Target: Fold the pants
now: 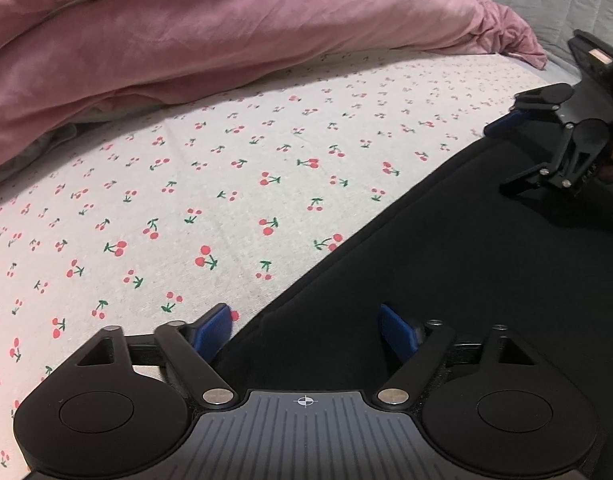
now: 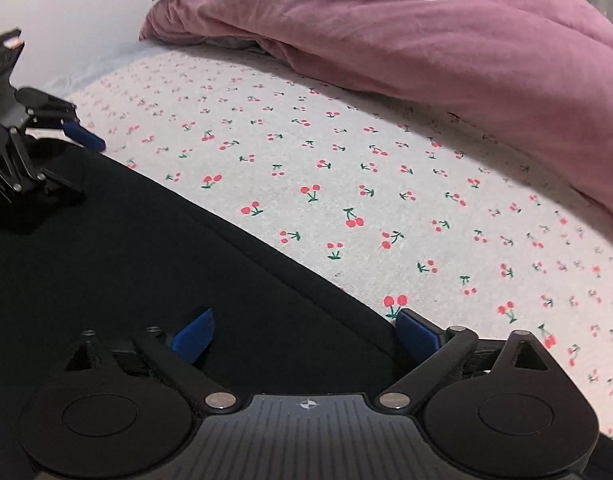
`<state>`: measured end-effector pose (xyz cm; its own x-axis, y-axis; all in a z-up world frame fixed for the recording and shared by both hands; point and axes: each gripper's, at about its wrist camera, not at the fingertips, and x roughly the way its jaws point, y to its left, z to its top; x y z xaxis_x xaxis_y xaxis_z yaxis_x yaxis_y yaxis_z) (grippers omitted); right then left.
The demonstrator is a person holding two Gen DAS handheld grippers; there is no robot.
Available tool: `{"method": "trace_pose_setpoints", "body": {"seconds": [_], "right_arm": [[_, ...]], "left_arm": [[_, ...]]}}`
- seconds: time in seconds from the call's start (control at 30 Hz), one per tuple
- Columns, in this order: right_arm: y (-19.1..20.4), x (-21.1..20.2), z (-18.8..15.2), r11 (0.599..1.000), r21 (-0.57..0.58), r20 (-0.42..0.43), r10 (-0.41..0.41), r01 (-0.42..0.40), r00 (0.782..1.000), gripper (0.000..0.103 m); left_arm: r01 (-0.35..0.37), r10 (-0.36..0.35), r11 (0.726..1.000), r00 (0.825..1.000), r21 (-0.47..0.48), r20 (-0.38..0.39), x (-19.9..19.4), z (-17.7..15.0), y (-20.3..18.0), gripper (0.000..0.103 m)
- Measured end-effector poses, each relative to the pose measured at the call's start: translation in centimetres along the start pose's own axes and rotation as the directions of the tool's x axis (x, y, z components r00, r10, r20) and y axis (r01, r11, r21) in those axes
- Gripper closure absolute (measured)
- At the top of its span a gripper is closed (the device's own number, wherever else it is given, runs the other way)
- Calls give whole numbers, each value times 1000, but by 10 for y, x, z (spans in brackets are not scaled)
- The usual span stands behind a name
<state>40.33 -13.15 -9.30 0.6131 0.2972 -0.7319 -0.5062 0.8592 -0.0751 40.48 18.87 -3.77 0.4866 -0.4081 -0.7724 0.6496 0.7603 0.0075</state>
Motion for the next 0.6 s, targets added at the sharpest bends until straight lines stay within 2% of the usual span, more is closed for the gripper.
{"method": "trace_pose_setpoints", "body": {"seconds": [0.03,0.07,0.1,0.13,0.17,0.2,0.23,0.33,0.47,0.6], "right_arm": [[2,-3,-1,1000,-4,7,14,-14,1000,23],[5,-7,0,1000,-12,10,15,-15,1000,32],[8,-8,1,1000,-26,8,8,-8,1000,36],[10,-9,3,999,-40,6,3,-2,1000,46],[13,-12,5,999,-51,2,-4,4,1000,60],[15,-13,7,998,-58,-5,-12,12,1000,70],[14,-15,7,998,-61,-16,-12,11,1000,96],[31,-17,5,991,-109,-16,-85,82,996,100],[51,-27,1,975,-121,17,-185,186,983,102],[58,-54,-3,972,-86,71,-212,218,975,102]], "left_arm": [[3,-3,1000,1000,6,9,-2,-1,-2,36],[1,-1,1000,1000,12,17,-4,-3,-6,39],[-7,7,1000,1000,22,22,-4,-2,-8,44],[-13,12,1000,1000,28,28,-5,-3,-12,49],[-26,25,999,999,29,32,-6,-3,-15,52],[-38,37,999,999,31,36,-7,-4,-19,59],[-50,49,998,998,29,39,-8,-4,-23,70],[-127,125,991,991,47,47,-12,-6,-40,90],[-261,259,964,965,49,47,-17,-5,-65,95],[-349,345,937,933,24,101,-38,-3,-87,96]]}}
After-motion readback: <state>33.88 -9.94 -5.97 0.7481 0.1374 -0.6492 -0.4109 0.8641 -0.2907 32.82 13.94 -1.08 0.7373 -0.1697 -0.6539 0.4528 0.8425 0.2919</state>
